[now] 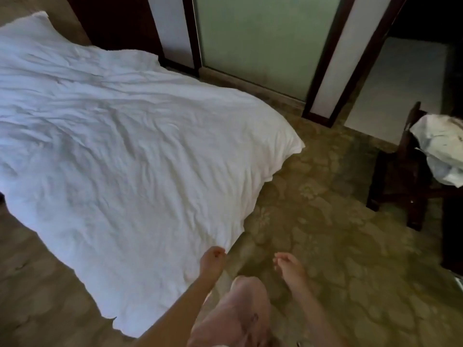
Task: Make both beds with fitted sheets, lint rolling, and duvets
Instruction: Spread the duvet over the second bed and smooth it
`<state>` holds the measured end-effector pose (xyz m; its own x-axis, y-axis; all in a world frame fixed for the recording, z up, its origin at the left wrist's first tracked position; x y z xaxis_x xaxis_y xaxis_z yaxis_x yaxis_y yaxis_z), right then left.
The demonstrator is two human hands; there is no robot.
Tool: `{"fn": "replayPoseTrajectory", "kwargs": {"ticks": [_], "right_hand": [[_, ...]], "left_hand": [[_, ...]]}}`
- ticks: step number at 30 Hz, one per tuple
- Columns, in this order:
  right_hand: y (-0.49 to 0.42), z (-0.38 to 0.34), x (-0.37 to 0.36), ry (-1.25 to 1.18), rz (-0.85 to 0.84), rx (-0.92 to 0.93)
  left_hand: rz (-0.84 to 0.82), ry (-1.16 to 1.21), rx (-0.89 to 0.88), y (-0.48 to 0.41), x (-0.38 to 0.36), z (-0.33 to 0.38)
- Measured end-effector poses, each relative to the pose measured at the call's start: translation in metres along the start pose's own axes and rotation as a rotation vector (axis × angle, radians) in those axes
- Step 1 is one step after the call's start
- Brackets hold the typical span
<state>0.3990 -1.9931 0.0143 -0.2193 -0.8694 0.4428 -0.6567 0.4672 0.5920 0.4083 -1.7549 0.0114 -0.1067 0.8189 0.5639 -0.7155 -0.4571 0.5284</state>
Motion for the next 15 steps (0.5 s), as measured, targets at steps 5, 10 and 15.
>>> {"fn": "replayPoseTrajectory", "kwargs": {"ticks": [5, 10, 15], "right_hand": [[-0.064, -0.002, 0.022, 0.039, -0.007, -0.096], [-0.168, -0.004, 0.045, 0.145, -0.082, -0.292], [-0.308, -0.146, 0.096, 0.099, 0.101, -0.208]], "left_hand": [[0.043, -0.116, 0.014, -0.051, -0.044, 0.048], [-0.153, -0.420, 0.030, -0.093, -0.129, 0.096], [0.065, -0.162, -0.025, -0.182, -0.159, 0.283]]}}
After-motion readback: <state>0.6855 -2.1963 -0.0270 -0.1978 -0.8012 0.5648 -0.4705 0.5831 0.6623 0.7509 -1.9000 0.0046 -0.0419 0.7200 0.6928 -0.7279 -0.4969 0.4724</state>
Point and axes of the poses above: each hand's wrist, its own y-axis away from the middle knuckle, its own x-axis out of the back of the hand, z = x × y, the point moved 7 cm from there along -y, towards the middle knuckle, and after that the axes turned 14 degrees about z, right-handed, at the moved point
